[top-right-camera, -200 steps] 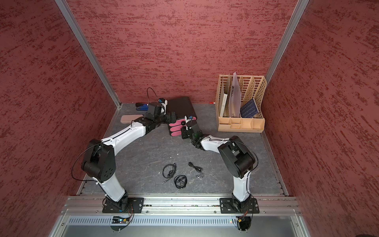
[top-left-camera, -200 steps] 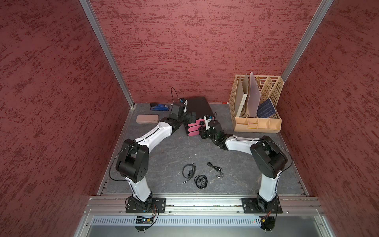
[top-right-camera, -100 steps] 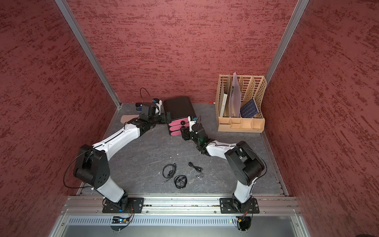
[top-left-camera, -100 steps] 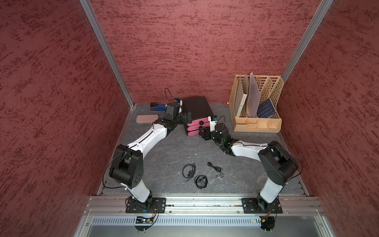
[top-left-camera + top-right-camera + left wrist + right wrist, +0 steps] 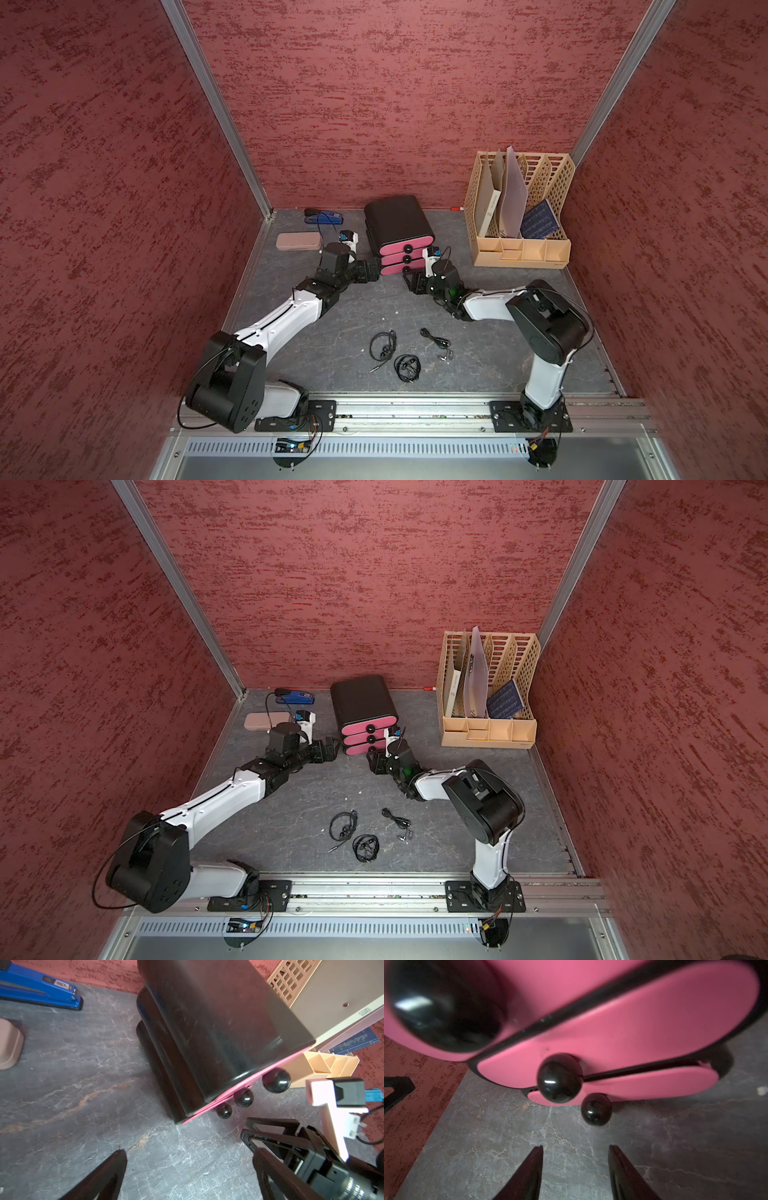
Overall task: Place the wired earphones into the drawer by color
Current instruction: Close the drawer in the storage box, then open the drawer in the storage box.
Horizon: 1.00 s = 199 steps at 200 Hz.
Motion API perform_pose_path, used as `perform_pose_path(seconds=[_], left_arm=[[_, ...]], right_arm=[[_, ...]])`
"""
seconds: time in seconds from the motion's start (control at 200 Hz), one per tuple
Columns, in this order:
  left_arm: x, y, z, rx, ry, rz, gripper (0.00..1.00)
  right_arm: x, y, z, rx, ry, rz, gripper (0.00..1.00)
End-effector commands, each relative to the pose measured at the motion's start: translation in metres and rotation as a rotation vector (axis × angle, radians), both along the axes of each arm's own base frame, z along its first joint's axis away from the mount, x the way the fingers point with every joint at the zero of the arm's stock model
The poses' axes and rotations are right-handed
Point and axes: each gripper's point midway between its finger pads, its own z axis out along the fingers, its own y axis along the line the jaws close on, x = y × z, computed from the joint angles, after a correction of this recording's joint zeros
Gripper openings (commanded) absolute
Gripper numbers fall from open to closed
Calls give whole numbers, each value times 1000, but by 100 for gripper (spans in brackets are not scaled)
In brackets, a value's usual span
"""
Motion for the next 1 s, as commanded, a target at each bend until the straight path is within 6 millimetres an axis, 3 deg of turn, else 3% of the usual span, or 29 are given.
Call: perform_pose_path(seconds=[0.0, 0.576, 0.992], left_arm=[[5, -6, 19, -47, -106, -34, 100], [-2, -5, 18, -66, -115, -38, 100], [-2, -4, 19, -68, -120, -33, 100]], right_arm=[[16, 2, 7, 46, -32, -50, 53], [51, 11, -1, 36, -95, -108, 46], [56, 9, -9, 21, -85, -131, 41]])
